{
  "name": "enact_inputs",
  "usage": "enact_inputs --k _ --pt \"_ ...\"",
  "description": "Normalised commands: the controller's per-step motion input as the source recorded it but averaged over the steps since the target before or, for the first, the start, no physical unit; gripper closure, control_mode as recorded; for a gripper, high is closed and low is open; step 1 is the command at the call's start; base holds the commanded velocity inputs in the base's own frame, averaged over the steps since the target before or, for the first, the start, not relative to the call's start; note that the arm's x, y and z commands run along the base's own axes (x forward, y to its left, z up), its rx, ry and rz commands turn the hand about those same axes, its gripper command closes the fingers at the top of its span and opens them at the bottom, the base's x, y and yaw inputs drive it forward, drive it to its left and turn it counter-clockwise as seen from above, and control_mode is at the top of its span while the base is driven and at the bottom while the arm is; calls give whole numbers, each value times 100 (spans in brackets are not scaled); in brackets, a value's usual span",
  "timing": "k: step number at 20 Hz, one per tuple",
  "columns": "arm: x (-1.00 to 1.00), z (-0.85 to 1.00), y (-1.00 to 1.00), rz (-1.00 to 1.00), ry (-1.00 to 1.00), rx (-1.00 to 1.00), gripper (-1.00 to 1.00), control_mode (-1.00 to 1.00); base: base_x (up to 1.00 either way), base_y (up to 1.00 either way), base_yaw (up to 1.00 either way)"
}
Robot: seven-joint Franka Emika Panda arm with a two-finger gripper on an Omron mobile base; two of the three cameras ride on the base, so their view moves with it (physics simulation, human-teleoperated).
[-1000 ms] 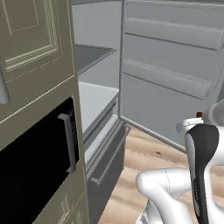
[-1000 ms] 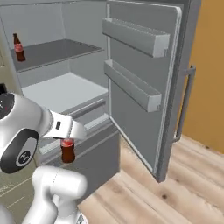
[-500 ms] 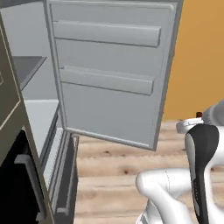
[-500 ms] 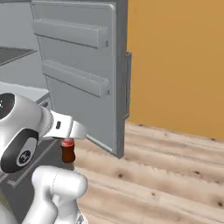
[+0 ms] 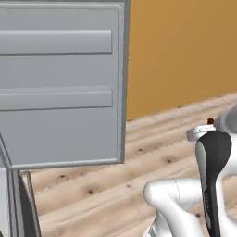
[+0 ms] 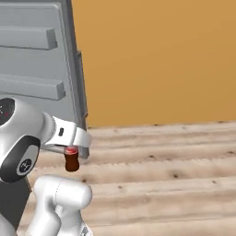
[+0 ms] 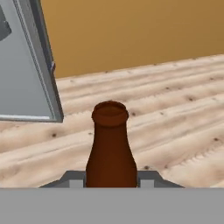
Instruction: Open the fridge, grab two sodas, and place both sodas inside the bowl with ice on the dining counter.
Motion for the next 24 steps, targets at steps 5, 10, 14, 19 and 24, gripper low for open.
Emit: enact_inputs --k 5,10,14,19,24 --pt "0 0 0 0 0 0 100 100 0 -58 -53" --pt "0 0 0 0 0 0 100 100 0 -82 -44" --pt "0 0 0 0 0 0 100 100 15 -69 -46" --pt "0 0 0 0 0 0 100 100 43 -43 -51" --pt "0 0 0 0 0 0 100 100 55 -20 -54"
